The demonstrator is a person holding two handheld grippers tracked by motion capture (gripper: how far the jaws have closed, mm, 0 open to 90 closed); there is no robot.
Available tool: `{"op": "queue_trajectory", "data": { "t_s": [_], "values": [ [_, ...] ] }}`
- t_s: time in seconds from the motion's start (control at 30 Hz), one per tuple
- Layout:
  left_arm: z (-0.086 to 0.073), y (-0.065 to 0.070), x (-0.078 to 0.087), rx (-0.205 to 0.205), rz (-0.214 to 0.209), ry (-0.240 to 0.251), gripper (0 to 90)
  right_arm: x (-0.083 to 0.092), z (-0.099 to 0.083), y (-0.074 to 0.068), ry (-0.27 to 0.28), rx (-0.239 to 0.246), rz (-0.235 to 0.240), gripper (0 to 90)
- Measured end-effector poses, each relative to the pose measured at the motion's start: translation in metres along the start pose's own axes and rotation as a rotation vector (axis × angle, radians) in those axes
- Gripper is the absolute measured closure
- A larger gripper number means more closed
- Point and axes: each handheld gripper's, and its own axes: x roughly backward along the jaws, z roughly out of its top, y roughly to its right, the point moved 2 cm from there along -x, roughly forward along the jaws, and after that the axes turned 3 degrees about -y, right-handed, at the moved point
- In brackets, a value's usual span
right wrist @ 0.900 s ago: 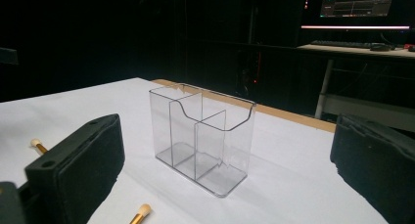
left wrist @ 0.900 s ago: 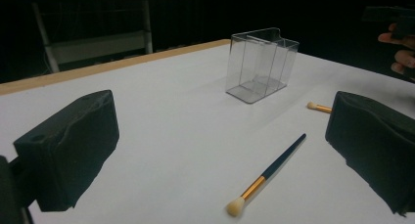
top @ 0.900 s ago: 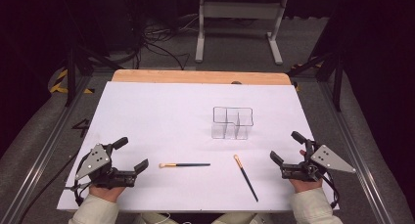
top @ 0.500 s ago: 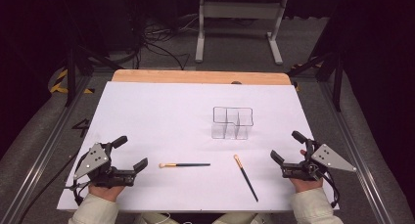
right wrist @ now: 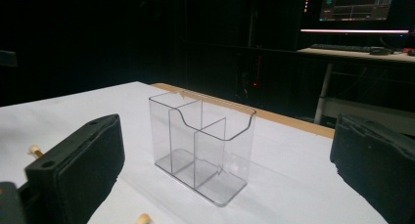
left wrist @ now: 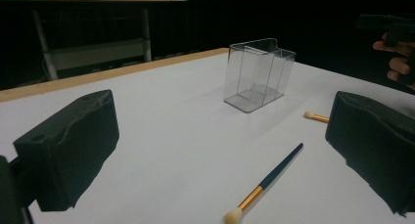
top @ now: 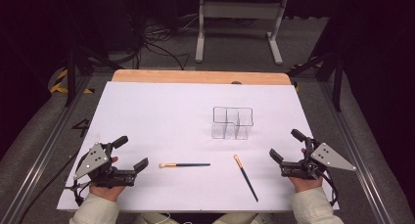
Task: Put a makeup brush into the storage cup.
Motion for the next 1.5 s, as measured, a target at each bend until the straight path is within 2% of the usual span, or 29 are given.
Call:
{"op": "queue_trajectory", "data": {
  "t_s": [0.2, 0.43, 0.67, 0.93, 1.07, 1.17, 1.33, 1.43, 1.5],
  "values": [
    [-0.001, 0.000, -0.002, 0.000, -0.001, -0.012, 0.2, -0.008, 0.006, -0.005, -0.020, -0.046, 0.053, 0.0],
    [-0.001, 0.000, -0.004, -0.002, -0.003, -0.010, 0.2, -0.022, 0.023, -0.016, -0.017, -0.033, 0.091, 0.0],
    [-0.001, -0.001, -0.006, -0.003, -0.007, -0.015, 0.1, -0.035, 0.029, -0.026, -0.020, -0.029, 0.120, 0.0],
    [-0.001, -0.001, -0.008, -0.011, -0.007, -0.018, 0.1, -0.061, 0.043, -0.046, -0.032, 0.006, 0.194, 0.0],
    [-0.001, -0.001, -0.007, -0.013, -0.007, -0.020, 0.1, -0.070, 0.048, -0.053, -0.031, 0.007, 0.223, 0.0],
    [-0.001, -0.001, -0.008, -0.008, -0.006, -0.017, 0.1, -0.077, 0.054, -0.056, -0.030, -0.012, 0.249, 0.0],
    [-0.001, -0.002, -0.008, -0.006, -0.004, -0.016, 0.1, -0.087, 0.062, -0.068, -0.026, 0.016, 0.281, 0.0],
    [-0.002, -0.002, -0.009, -0.005, -0.003, -0.020, 0.1, -0.094, 0.066, -0.074, -0.050, 0.027, 0.307, 0.0],
    [-0.002, -0.001, -0.009, -0.006, -0.006, -0.024, 0.1, -0.098, 0.071, -0.076, -0.074, 0.052, 0.320, 0.2]
  ]
}}
